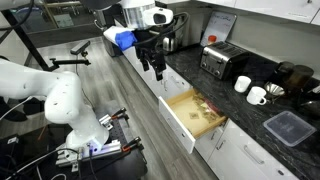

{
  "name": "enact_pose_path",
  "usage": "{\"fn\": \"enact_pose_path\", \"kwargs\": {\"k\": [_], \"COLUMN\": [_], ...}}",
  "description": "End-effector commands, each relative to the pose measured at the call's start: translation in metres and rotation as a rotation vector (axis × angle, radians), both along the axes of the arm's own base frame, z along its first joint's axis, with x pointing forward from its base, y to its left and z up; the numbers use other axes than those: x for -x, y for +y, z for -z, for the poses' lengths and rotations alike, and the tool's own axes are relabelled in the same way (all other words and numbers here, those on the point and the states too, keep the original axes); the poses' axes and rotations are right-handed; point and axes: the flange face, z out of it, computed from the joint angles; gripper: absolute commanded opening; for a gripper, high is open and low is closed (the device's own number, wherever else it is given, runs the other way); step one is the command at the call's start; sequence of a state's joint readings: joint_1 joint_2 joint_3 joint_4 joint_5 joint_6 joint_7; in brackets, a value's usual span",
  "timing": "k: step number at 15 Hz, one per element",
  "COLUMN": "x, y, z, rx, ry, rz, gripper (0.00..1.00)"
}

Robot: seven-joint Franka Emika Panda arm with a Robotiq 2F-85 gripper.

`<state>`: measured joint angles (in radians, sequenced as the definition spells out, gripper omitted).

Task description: Close the open drawer

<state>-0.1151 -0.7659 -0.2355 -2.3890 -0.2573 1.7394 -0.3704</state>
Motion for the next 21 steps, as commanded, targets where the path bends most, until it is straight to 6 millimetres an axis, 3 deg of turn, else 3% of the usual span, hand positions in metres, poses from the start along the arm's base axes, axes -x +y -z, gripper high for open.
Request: {"fn": "enact_pose_path", "kwargs": {"k": [1, 13, 17, 21], "x": [0.000, 0.000, 0.023, 0.039], "y": [0.000, 0.000, -0.014, -0.015], "z": [-0.001, -0.001, 0.074, 0.151], "rx": [0.000, 0.000, -0.078, -0.133], "ry": [0.001, 0.001, 0.047, 0.050], "rz": [0.000, 0.000, 0.074, 0.121], "gripper": [1.00, 1.00, 1.00, 1.00]}}
